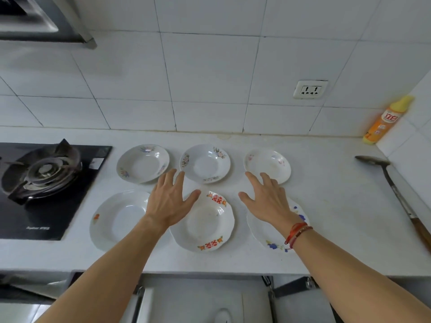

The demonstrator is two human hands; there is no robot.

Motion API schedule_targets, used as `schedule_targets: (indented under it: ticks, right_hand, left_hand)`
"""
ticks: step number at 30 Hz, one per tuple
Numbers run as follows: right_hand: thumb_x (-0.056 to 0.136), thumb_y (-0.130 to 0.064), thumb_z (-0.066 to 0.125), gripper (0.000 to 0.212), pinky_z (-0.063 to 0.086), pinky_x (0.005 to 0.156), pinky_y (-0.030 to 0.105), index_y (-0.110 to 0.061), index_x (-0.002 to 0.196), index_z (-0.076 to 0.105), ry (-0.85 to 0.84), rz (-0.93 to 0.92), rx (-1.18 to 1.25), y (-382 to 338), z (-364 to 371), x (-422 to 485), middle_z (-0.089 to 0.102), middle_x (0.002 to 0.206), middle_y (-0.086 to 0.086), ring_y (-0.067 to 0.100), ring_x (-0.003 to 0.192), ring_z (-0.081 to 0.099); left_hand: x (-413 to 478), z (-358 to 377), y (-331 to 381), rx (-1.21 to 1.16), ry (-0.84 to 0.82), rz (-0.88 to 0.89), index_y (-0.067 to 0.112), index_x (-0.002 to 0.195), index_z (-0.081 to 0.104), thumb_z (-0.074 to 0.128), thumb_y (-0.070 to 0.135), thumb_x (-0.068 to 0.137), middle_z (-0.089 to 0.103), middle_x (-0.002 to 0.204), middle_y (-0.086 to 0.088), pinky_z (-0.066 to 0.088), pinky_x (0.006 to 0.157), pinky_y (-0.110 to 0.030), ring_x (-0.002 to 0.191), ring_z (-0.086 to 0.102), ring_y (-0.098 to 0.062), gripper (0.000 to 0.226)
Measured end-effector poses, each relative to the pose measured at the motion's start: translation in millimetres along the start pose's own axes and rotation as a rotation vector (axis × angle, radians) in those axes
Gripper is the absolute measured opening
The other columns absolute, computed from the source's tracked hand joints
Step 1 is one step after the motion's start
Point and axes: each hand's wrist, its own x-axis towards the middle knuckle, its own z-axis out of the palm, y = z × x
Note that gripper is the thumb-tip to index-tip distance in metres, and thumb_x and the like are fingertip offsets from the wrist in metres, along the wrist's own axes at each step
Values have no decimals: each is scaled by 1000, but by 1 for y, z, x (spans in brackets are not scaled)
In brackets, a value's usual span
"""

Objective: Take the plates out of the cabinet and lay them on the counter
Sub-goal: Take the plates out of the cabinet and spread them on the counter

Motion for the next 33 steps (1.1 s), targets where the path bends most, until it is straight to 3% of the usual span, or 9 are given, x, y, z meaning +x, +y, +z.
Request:
schedule_targets:
  ticks: [4, 9, 14, 20, 33]
  right_hand:
    - [96, -56, 42, 67, 33, 107, 47, -31, 155, 21, -6, -4, -14, -8, 5, -23, 25, 158, 14, 34, 137, 33]
    - [97, -56, 40, 68, 34, 108, 47, -31, 156, 18, -18, 25, -27, -23, 11, -66, 23, 159, 14, 33, 138, 32]
    - [97, -57, 39, 68, 32, 111, 50, -31, 156, 18, -15, 48, -43, -44, 19, -127, 19, 161, 14, 35, 142, 28]
    - [96, -58, 40, 69, 35, 108, 49, -29, 156, 20, 11, 83, -60, -62, 30, -202, 24, 158, 15, 36, 137, 34]
    - [95, -59, 42, 69, 34, 109, 49, -32, 155, 21, -48, 155, -39, -54, 60, -284, 28, 157, 14, 36, 138, 34]
  left_hand:
    - [-27, -3, -8, -11, -3, -9, 13, 143, 37, 31, 72, 81, 37, 151, -13, 42, 103, -48, 137, 34, -32, 86]
    - [-75, -4, -23, -22, 1, 0, 13, 146, 32, 44, 63, 90, 34, 153, -12, 38, 107, -46, 140, 31, -31, 76]
    - [-141, -8, -48, -36, -14, 17, 12, 145, 35, 26, 72, 79, 38, 150, -14, 39, 106, -46, 137, 34, -33, 89]
    - [-214, -13, -70, -31, -14, 49, 15, 145, 36, 36, 66, 84, 40, 148, -13, 41, 104, -45, 135, 37, -32, 79]
    - [-284, 6, -73, -20, -93, 13, 14, 141, 40, 29, 71, 80, 42, 147, -14, 45, 98, -43, 133, 39, -33, 84]
